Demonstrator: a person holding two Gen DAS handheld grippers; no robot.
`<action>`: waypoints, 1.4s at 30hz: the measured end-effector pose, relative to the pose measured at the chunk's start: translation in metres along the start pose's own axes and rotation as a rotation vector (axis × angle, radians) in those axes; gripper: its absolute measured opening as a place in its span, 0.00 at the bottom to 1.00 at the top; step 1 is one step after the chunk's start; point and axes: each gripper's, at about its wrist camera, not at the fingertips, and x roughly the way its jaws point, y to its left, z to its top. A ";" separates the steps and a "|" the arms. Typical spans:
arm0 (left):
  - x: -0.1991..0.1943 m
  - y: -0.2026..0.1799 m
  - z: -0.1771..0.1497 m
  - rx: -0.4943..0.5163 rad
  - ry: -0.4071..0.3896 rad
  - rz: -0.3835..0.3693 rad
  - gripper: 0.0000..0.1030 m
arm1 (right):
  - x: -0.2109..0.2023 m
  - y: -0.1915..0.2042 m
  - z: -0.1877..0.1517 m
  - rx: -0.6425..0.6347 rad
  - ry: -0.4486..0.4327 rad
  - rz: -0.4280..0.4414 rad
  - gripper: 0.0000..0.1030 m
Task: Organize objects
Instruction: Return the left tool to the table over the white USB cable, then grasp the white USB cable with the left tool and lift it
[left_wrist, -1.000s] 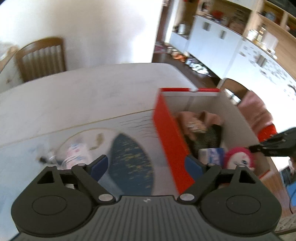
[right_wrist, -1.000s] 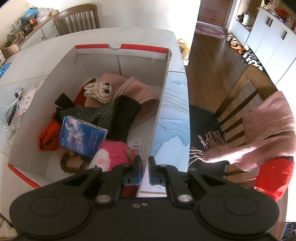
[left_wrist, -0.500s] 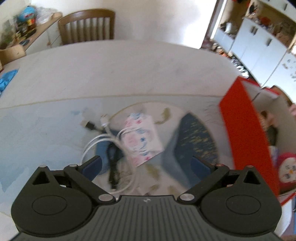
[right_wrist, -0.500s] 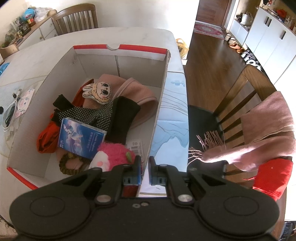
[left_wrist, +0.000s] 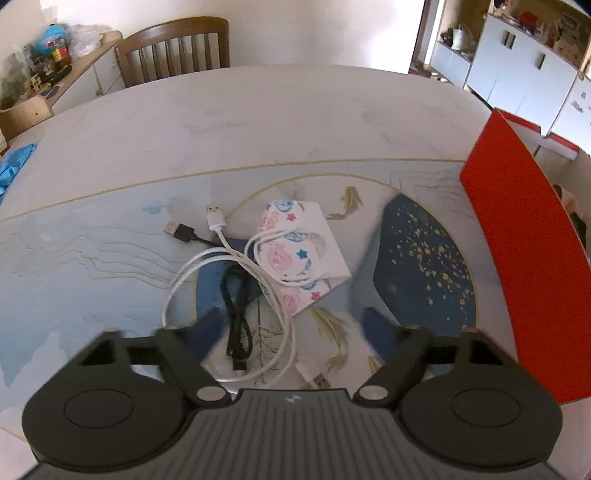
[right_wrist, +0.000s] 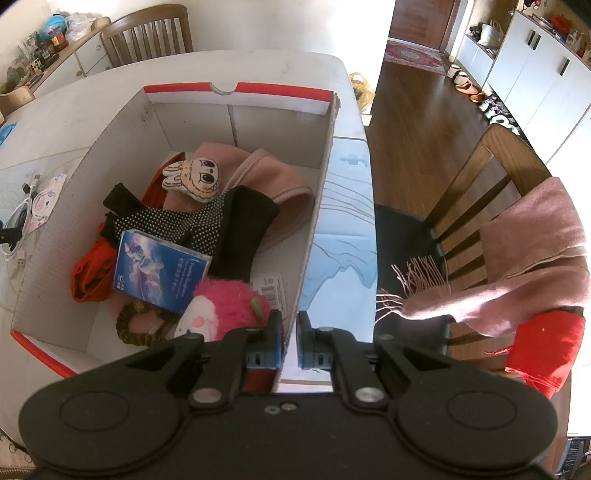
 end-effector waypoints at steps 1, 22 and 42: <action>0.001 -0.001 0.000 0.002 0.003 -0.003 0.64 | 0.000 0.000 0.000 0.000 0.000 0.000 0.07; 0.029 0.002 -0.001 -0.026 0.095 -0.001 0.21 | 0.000 0.000 -0.001 -0.002 0.001 0.000 0.06; -0.015 0.027 -0.002 -0.088 -0.002 -0.056 0.05 | 0.001 -0.001 -0.004 -0.002 0.005 -0.002 0.06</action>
